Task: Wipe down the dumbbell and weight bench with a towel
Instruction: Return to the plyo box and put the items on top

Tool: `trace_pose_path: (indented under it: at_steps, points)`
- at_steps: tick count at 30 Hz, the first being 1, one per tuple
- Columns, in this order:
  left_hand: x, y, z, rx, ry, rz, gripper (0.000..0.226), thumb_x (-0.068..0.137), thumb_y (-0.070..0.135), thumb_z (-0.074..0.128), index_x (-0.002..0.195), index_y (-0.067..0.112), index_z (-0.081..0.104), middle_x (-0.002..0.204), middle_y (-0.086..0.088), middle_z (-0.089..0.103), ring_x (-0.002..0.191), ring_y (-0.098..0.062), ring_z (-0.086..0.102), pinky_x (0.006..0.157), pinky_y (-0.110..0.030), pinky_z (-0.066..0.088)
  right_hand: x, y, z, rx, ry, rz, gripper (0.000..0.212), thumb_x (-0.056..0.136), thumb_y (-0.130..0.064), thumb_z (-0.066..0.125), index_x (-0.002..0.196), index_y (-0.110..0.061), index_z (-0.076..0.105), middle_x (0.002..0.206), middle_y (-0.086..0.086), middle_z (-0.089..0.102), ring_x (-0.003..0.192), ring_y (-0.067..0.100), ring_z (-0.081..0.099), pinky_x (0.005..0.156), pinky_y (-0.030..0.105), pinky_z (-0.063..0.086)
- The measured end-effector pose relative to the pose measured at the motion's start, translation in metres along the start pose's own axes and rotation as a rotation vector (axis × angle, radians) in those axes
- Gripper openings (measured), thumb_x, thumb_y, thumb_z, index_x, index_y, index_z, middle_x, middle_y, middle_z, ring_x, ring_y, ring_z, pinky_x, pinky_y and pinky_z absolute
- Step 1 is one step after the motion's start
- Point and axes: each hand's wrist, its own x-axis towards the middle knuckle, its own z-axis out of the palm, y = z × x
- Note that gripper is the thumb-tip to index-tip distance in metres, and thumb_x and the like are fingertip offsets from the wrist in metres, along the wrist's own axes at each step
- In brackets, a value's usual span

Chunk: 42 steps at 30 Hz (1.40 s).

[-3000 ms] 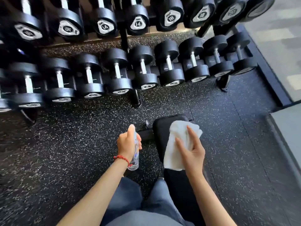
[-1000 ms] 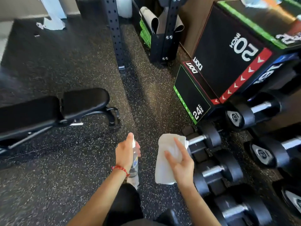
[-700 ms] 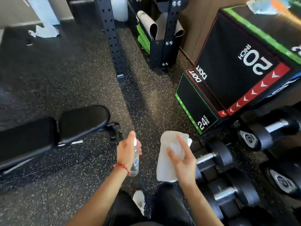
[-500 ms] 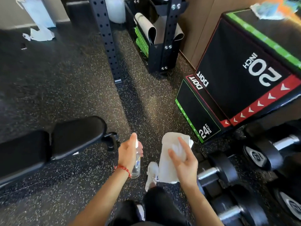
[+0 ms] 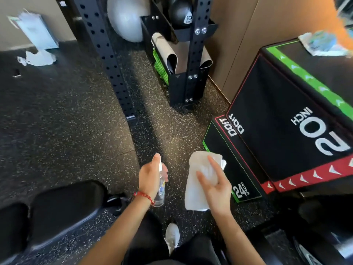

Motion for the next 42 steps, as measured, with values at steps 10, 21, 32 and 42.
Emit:
trace_pose_path:
  at_steps: [10,21,32,42]
  points:
    - [0.130,0.053,0.078,0.068,-0.177,0.036,0.060,0.078,0.058,0.033,0.049,0.011,0.058,0.043,-0.004,0.060,0.044,-0.020,0.061,0.049,-0.025,0.046,0.124,-0.006,0.009,-0.003,0.140,0.032,0.050,0.078,-0.023,0.073,0.125,-0.028,0.056,0.119,-0.015,0.059,0.106,-0.013,0.051,0.085,0.003,0.040]
    - [0.268,0.148,0.188,0.227,-0.468,0.194,0.068,0.070,0.071,0.025,0.049,0.016,0.060,0.047,-0.003,0.063,0.045,-0.019,0.062,0.049,-0.025,0.047,0.268,-0.028,0.008,0.021,0.504,0.095,0.046,0.077,-0.032,0.073,0.119,-0.039,0.057,0.104,-0.038,0.053,0.103,-0.023,0.046,0.082,0.010,0.040]
    - [0.276,0.199,0.317,0.252,-0.749,0.250,0.058,0.076,0.051,0.031,0.048,0.007,0.055,0.046,-0.004,0.058,0.044,-0.014,0.054,0.048,-0.022,0.042,0.312,-0.034,-0.058,0.099,0.851,0.163,0.050,0.076,-0.027,0.076,0.101,-0.064,0.054,0.103,-0.037,0.058,0.101,-0.019,0.050,0.077,0.002,0.041]
    - [0.256,0.255,0.440,0.054,-0.900,0.360,0.055,0.082,0.042,0.033,0.042,0.011,0.053,0.040,-0.007,0.053,0.044,-0.017,0.051,0.048,-0.020,0.040,0.374,-0.040,-0.155,0.111,0.935,0.119,0.047,0.075,-0.029,0.076,0.099,-0.064,0.055,0.099,-0.039,0.058,0.100,-0.021,0.050,0.080,-0.001,0.038]
